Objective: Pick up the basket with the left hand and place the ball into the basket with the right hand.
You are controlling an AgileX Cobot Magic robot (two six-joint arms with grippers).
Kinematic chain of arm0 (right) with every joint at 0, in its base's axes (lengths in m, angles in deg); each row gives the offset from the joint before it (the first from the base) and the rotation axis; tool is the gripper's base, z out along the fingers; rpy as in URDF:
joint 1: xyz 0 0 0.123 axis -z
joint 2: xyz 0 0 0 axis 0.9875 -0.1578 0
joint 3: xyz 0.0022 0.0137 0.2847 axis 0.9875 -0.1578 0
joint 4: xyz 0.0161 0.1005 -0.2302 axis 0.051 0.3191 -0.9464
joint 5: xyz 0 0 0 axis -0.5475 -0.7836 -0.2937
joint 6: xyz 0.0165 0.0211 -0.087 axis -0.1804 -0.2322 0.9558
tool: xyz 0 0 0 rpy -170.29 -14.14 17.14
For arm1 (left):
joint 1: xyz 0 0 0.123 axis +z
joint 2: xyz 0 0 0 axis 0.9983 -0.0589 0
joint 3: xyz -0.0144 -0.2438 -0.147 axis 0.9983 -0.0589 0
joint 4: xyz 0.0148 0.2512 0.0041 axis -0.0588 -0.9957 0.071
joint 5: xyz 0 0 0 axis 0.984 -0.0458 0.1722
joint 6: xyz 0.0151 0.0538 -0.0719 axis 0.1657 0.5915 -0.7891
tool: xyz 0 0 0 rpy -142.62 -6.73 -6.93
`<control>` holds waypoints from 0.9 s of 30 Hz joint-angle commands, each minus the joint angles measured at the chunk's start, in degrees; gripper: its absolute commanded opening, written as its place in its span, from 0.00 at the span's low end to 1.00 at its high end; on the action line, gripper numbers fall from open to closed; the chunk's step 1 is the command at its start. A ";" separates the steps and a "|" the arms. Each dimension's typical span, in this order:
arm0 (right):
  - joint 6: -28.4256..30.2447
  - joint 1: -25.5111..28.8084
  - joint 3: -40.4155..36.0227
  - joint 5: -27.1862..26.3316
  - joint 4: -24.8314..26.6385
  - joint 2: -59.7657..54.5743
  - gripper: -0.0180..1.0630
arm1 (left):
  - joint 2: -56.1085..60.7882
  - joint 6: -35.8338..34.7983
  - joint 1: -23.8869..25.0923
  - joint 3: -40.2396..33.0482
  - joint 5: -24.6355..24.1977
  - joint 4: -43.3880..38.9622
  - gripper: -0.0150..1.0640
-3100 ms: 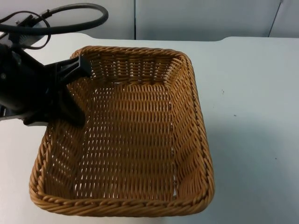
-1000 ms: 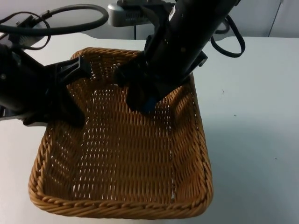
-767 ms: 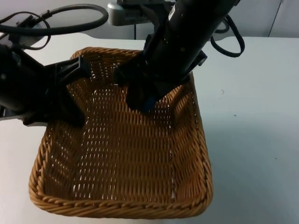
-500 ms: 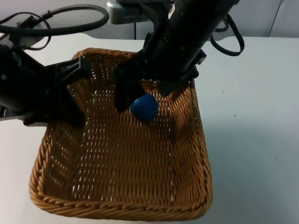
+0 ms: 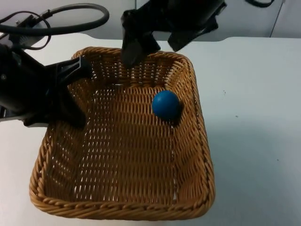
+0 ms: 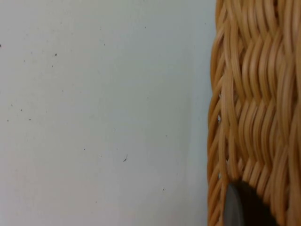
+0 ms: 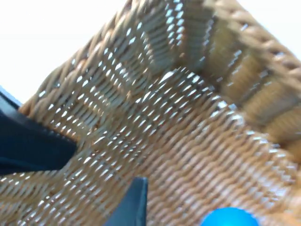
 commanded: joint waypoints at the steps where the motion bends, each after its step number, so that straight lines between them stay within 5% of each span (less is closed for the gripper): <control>1: -0.96 -0.18 0.27 1.41 -3.99 3.59 0.87 | 0.78 -0.08 -0.42 0.08 0.46 2.42 0.01; 8: -0.96 -0.18 -0.15 5.26 -7.58 8.51 0.87 | 0.41 -0.08 -0.42 0.08 2.34 3.65 0.01; 21: -2.51 -0.18 -22.79 -7.16 -8.99 23.20 0.87 | -3.25 3.54 -0.42 1.41 3.21 7.24 0.01; 27: -2.51 -0.18 -28.38 -8.06 -8.99 27.06 0.87 | -5.89 7.42 -0.42 1.41 3.34 11.44 0.01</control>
